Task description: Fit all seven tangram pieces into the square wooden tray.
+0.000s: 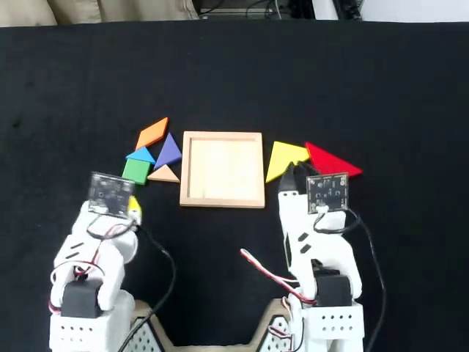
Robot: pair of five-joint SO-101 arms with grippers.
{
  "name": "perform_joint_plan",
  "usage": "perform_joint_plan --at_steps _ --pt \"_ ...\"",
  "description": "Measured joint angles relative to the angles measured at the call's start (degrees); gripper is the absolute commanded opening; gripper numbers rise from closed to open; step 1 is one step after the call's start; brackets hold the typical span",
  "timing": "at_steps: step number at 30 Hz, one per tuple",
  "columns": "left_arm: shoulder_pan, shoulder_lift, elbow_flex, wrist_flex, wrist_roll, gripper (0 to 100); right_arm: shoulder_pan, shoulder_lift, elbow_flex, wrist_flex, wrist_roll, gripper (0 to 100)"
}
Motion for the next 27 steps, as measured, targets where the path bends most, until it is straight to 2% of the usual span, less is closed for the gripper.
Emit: perform_joint_plan --at_steps 2,4,8,12,14,20,25,27 --pt "1.5 0.0 0.0 -3.6 0.9 3 0.0 0.0 0.0 0.0 0.0 25.7" --pt "2.7 0.0 -0.3 -6.9 3.1 3 0.0 0.0 0.0 0.0 0.0 24.9" --pt "6.2 0.9 -3.9 -9.6 7.5 3 0.2 0.0 0.0 2.5 2.6 14.3" --pt "14.4 6.9 -6.8 -9.9 4.9 3 0.5 0.0 -2.2 7.6 10.1 5.3" --pt "16.9 12.1 -9.2 -9.9 3.7 3 1.6 0.0 -4.8 8.7 10.5 6.4" --pt "14.1 36.9 -22.2 -10.1 6.6 4 3.9 0.0 -14.9 11.1 10.5 14.8" --pt "13.9 57.6 -28.5 -10.1 8.7 17 4.0 5.2 -22.5 11.6 10.5 14.8" --pt "15.0 62.0 -28.7 -10.1 9.5 16 4.0 11.8 -26.5 11.6 10.5 14.8"
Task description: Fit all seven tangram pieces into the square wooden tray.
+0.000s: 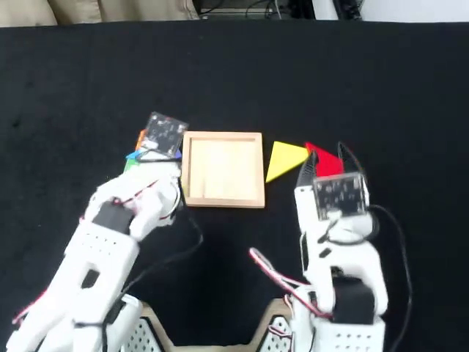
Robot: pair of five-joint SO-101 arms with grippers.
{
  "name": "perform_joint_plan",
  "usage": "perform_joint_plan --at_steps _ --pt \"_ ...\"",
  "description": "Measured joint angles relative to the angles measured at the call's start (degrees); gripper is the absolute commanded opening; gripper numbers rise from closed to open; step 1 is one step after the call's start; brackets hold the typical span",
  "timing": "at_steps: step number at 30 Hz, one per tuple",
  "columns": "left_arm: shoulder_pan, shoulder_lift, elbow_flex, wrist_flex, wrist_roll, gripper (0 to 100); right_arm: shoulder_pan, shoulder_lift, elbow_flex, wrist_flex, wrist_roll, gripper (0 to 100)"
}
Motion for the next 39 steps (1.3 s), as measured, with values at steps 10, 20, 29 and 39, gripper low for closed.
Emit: perform_joint_plan --at_steps 10,20,29,39 --pt "-1.7 -2.7 10.3 -11.6 0.6 15 1.8 52.7 -32.7 13.3 3.9 15.4" --pt "-9.1 -16.5 25.5 -25.7 6.1 13 5.0 82.4 -46.2 19.7 8.2 43.5" --pt "-9.1 -20.5 26.5 -25.7 6.1 13 7.4 96.5 -47.1 15.2 31.0 37.2" --pt "-9.1 -20.6 26.5 -26.0 6.4 13 13.4 108.5 -61.3 15.5 44.0 37.2"
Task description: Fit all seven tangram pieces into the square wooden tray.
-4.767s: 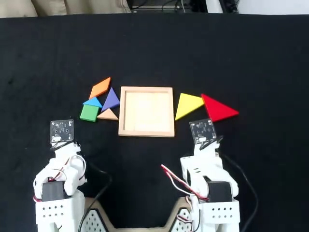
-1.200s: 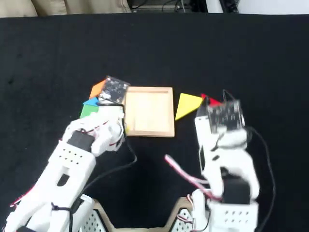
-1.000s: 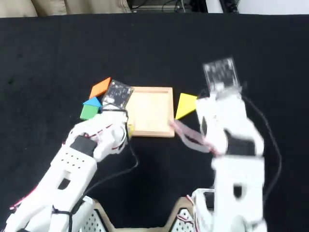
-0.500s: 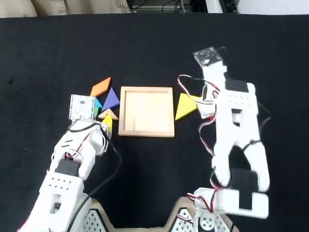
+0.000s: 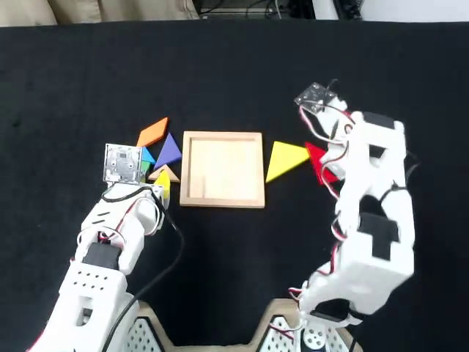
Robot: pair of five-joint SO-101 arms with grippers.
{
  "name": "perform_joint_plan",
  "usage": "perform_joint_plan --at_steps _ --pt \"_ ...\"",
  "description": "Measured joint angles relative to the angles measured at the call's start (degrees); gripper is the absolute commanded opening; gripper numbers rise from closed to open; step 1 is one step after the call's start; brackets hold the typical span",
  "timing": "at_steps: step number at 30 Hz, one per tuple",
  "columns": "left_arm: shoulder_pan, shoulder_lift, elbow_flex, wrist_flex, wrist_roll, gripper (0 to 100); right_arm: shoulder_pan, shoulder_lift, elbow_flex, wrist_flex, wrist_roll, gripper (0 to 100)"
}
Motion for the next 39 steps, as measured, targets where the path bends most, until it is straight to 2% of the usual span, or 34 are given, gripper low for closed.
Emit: perform_joint_plan --at_steps 8,24,39 --pt "0.0 0.0 0.0 0.0 0.0 13 -3.2 10.5 -12.2 14.9 2.8 37.3" --pt "0.0 0.0 0.0 0.0 0.0 12 -3.6 13.7 -14.1 19.1 10.0 37.3" --pt "0.0 0.0 0.0 0.0 0.0 12 -2.9 15.0 -15.0 18.3 10.4 36.7"
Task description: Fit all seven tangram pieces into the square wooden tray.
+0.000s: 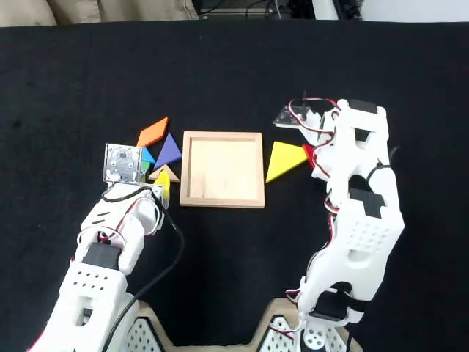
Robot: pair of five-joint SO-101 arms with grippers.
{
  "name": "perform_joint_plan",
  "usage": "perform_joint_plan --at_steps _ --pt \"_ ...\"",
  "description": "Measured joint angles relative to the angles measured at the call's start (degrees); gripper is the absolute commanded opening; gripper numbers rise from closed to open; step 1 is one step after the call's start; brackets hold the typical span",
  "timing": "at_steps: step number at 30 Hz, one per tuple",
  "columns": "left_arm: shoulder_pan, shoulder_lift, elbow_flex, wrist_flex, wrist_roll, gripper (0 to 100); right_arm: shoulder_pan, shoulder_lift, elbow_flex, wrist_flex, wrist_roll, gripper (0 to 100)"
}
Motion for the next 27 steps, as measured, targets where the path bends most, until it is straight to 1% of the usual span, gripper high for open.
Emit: perform_joint_plan --at_steps 4,9,11,24,27 --pt "0.0 0.0 0.0 0.0 0.0 12 0.0 0.3 0.0 0.0 0.0 36.1" --pt "0.0 0.0 0.0 0.0 0.0 12 0.2 0.3 -0.4 -0.5 0.0 26.1" --pt "0.0 0.0 0.0 0.0 0.0 12 0.2 0.3 -1.2 -0.5 0.0 23.7" --pt "0.0 0.0 0.0 0.0 0.0 12 0.2 0.4 -2.4 -1.3 0.0 23.4" --pt "0.0 0.0 0.8 -1.8 0.0 12 0.2 0.5 -5.4 -0.1 -0.6 23.4"
